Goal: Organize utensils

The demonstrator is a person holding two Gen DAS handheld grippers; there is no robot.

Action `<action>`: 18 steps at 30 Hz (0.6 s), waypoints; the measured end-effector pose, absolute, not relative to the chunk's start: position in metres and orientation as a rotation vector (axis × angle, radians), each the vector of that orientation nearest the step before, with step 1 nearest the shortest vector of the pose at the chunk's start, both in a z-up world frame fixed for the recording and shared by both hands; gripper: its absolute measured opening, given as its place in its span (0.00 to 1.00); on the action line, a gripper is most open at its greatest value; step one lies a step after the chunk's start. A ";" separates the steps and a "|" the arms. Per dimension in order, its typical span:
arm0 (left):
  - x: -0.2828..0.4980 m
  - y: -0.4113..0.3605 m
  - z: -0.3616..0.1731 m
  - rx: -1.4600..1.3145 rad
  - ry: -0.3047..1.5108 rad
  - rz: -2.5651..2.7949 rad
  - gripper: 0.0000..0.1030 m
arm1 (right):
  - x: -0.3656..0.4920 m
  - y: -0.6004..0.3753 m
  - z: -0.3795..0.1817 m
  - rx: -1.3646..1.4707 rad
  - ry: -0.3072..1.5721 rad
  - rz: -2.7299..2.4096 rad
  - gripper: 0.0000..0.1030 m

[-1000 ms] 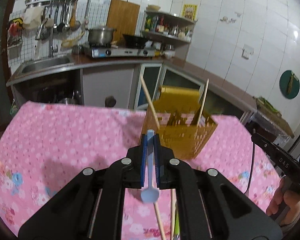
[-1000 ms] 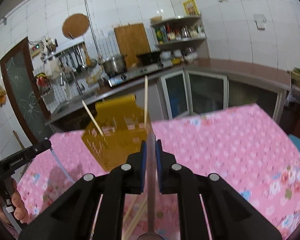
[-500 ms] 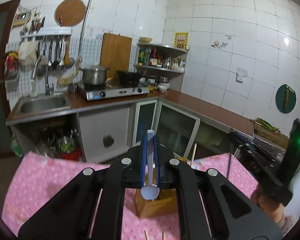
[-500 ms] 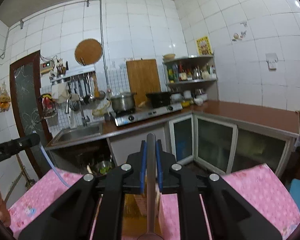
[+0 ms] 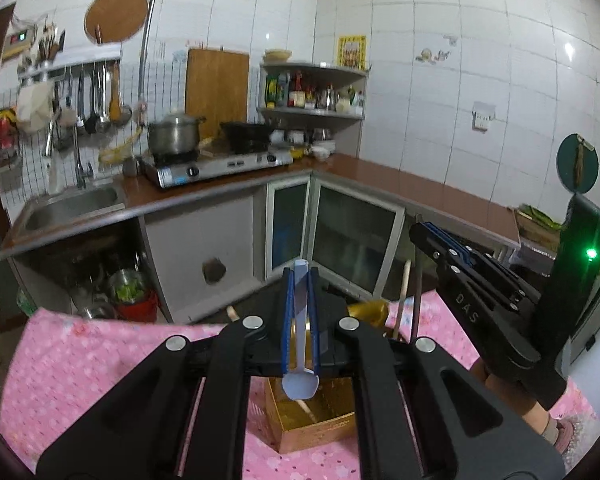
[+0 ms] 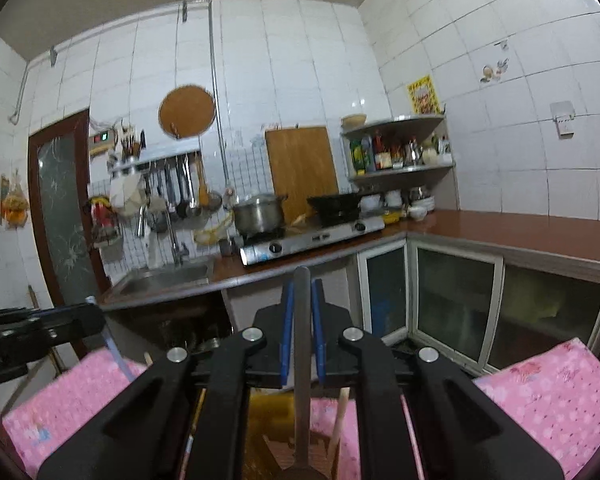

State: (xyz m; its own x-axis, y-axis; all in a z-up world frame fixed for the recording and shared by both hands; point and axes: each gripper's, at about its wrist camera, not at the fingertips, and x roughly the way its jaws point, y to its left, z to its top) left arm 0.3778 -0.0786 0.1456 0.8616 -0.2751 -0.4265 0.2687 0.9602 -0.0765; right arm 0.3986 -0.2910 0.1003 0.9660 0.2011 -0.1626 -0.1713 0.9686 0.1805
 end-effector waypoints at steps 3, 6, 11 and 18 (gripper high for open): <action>0.382 -0.080 0.121 0.002 0.482 -0.280 0.05 | 0.397 -0.292 0.085 0.149 0.216 0.195 0.09; 0.385 -0.079 0.100 0.001 0.513 -0.278 0.06 | 0.393 -0.293 0.072 0.136 0.254 0.191 0.09; 0.385 -0.069 0.078 -0.033 0.560 -0.256 0.06 | 0.384 -0.297 0.056 0.126 0.330 0.178 0.10; 0.369 -0.049 0.082 -0.067 0.575 -0.212 0.57 | 0.369 -0.304 0.052 0.124 0.418 0.145 0.44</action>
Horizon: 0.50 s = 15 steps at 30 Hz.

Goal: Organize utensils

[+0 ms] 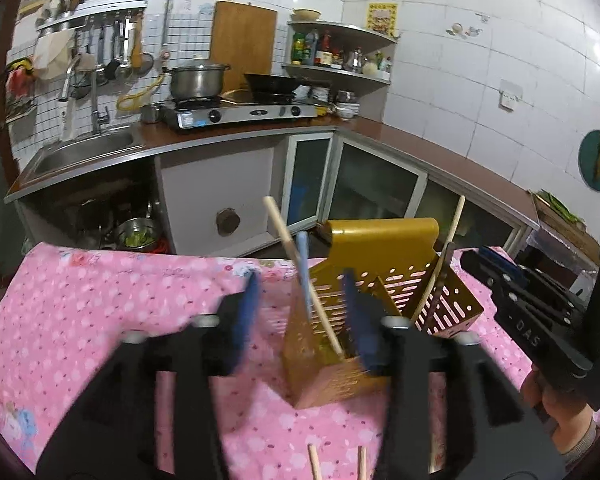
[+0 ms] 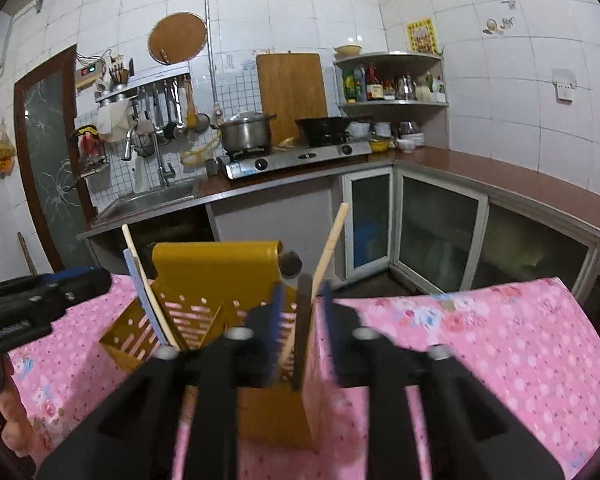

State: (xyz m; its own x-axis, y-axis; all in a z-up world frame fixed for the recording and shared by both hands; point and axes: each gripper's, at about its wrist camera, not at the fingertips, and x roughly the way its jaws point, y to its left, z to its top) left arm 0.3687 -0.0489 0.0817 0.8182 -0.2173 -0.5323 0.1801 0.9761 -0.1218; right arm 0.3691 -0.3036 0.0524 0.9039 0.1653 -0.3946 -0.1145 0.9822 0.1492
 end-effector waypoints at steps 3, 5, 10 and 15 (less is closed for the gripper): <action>0.357 -0.038 0.089 -0.070 0.567 -0.192 0.69 | 0.357 -0.305 0.058 0.111 0.430 0.120 0.44; 0.350 -0.028 0.091 -0.077 0.586 -0.175 0.73 | 0.347 -0.308 0.059 0.117 0.455 0.103 0.44; 0.330 -0.001 0.080 -0.108 0.623 -0.139 0.90 | 0.323 -0.310 0.045 0.115 0.560 0.052 0.46; 0.321 0.009 0.050 -0.111 0.718 -0.137 0.91 | 0.306 -0.307 0.014 0.119 0.660 0.029 0.46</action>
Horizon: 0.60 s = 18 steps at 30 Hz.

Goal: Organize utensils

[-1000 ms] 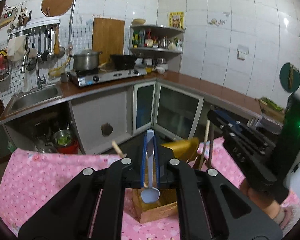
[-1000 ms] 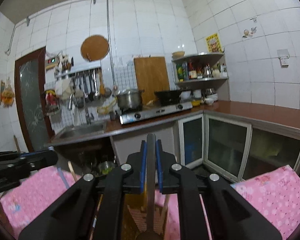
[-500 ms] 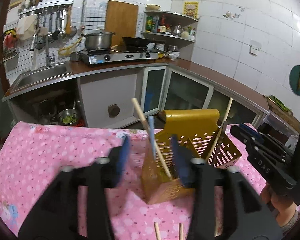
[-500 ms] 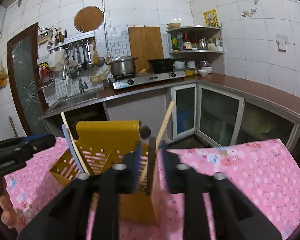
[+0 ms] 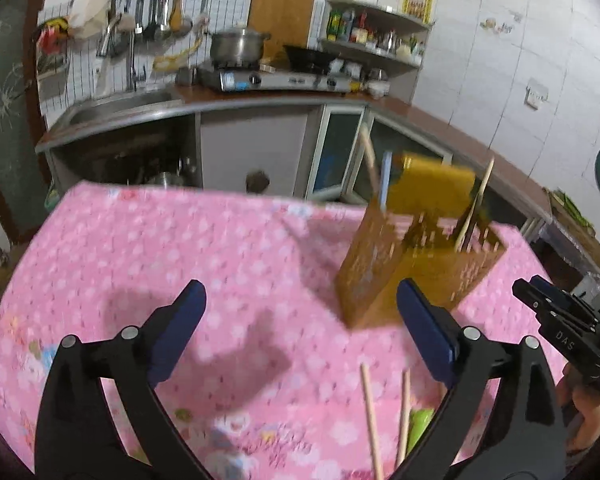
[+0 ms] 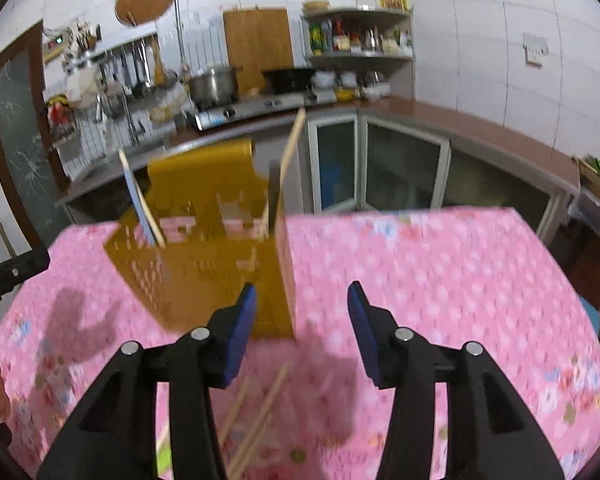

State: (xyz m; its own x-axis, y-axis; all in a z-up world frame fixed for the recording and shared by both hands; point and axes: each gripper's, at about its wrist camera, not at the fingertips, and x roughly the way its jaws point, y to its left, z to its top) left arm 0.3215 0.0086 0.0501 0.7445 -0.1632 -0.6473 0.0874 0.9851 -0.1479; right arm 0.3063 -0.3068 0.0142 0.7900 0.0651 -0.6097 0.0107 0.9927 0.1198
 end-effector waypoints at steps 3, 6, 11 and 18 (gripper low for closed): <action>0.316 0.008 0.032 -0.086 0.761 -0.138 0.91 | 0.299 -0.305 -0.004 0.129 0.709 0.014 0.46; 0.309 0.007 0.018 -0.078 0.785 -0.139 0.91 | 0.293 -0.305 -0.022 0.150 0.758 0.008 0.45; 0.298 0.009 0.003 -0.098 0.787 -0.141 0.92 | 0.278 -0.299 -0.038 0.171 0.754 -0.010 0.45; 0.285 0.003 -0.012 -0.070 0.756 -0.136 0.93 | 0.263 -0.291 -0.055 0.157 0.731 -0.036 0.45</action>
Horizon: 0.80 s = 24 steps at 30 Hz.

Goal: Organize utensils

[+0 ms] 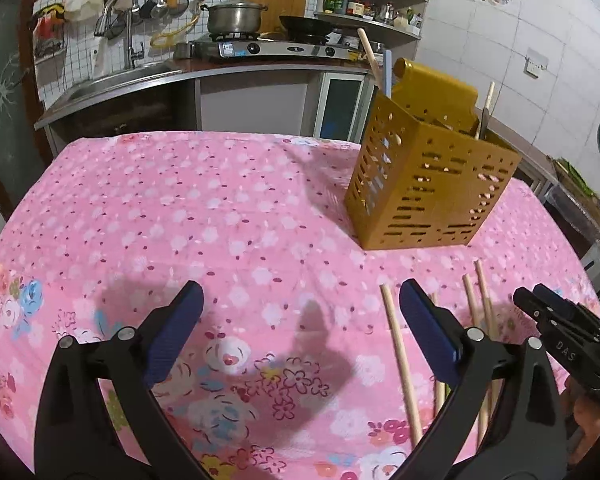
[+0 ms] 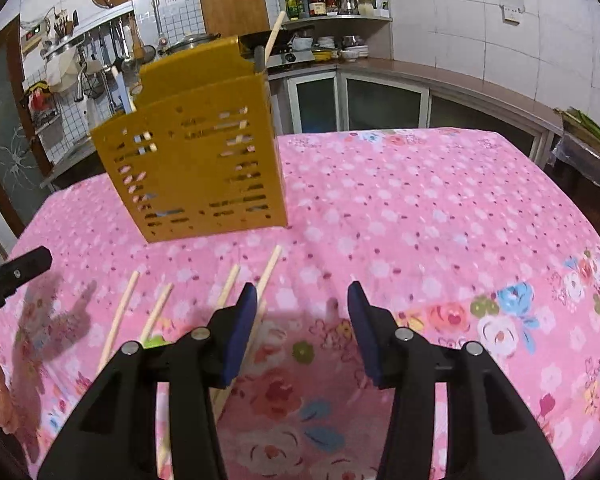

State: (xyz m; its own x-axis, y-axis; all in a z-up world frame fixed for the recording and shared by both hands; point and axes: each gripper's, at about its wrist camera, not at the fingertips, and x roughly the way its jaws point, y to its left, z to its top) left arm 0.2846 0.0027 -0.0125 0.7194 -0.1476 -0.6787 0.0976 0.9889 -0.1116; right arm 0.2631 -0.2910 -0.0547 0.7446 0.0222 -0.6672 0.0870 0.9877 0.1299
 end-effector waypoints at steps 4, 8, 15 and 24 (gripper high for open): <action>0.286 0.001 -0.021 -0.065 0.776 -0.142 0.93 | 0.264 -0.294 -0.059 0.165 0.754 -0.029 0.45; 0.290 -0.003 -0.027 -0.053 0.800 -0.144 0.93 | 0.268 -0.291 -0.061 0.154 0.779 -0.017 0.45; 0.300 -0.018 -0.031 -0.026 0.854 -0.138 0.92 | 0.278 -0.285 -0.068 0.148 0.839 0.008 0.40; 0.315 -0.052 -0.048 0.005 0.958 -0.195 0.63 | 0.284 -0.270 -0.066 0.138 0.885 0.010 0.22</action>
